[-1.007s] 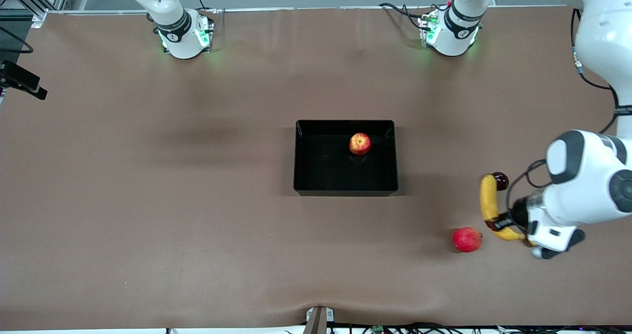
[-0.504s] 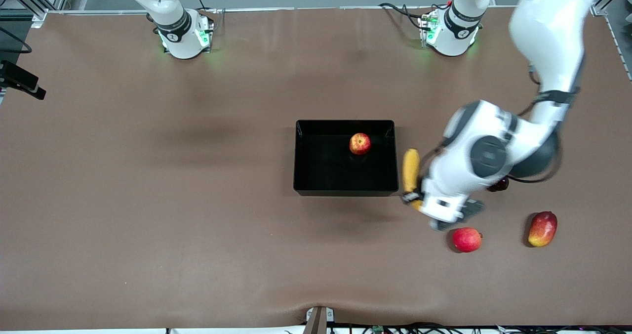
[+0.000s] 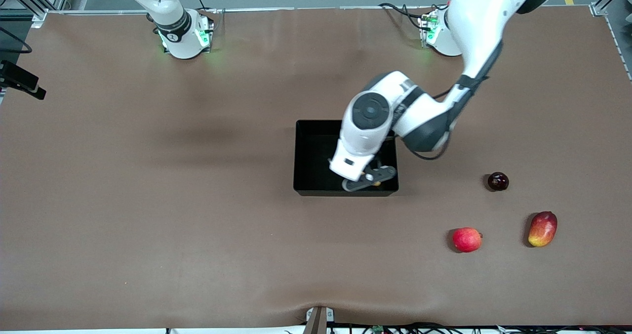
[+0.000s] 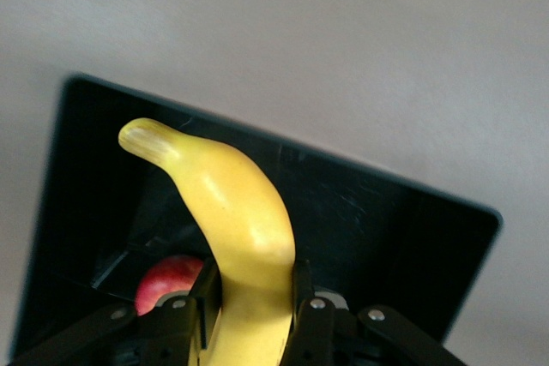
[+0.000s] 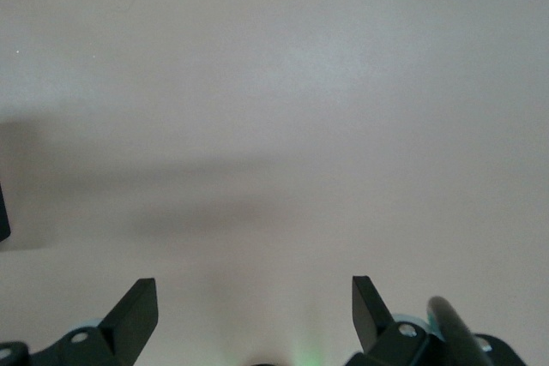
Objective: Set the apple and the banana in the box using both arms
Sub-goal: 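Lower the banana into the box and open the left gripper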
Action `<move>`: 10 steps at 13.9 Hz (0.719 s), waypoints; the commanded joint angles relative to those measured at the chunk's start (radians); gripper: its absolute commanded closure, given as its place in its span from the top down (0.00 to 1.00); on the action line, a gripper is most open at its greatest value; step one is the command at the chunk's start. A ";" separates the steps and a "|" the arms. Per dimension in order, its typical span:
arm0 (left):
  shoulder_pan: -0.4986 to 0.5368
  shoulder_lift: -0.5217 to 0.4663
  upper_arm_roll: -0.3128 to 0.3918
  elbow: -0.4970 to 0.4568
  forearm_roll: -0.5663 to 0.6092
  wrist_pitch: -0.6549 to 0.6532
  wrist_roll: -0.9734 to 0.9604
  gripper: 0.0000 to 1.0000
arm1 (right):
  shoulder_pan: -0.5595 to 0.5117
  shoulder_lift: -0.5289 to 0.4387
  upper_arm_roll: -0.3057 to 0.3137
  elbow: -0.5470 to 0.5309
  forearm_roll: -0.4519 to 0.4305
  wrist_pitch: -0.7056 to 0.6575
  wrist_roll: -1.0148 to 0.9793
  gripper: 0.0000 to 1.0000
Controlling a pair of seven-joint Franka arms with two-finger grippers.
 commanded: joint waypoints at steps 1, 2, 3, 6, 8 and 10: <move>-0.041 0.021 0.019 0.005 0.043 0.052 -0.014 0.00 | -0.015 -0.009 0.009 0.000 0.005 -0.008 -0.001 1.00; -0.054 0.040 0.029 0.005 0.049 0.067 -0.014 0.00 | -0.015 -0.009 0.009 0.000 0.005 -0.008 -0.001 1.00; -0.060 0.056 0.033 0.006 0.050 0.094 -0.014 0.00 | -0.015 -0.009 0.009 0.000 0.005 -0.008 -0.001 1.00; -0.065 0.104 0.043 0.006 0.052 0.153 -0.014 0.00 | -0.017 -0.009 0.009 0.000 0.007 -0.008 -0.001 1.00; -0.071 0.116 0.050 0.006 0.050 0.188 -0.014 0.00 | -0.017 -0.009 0.009 0.000 0.007 -0.008 -0.001 1.00; -0.083 0.126 0.053 0.006 0.050 0.191 -0.014 0.00 | -0.017 -0.009 0.009 0.000 0.007 -0.008 -0.001 1.00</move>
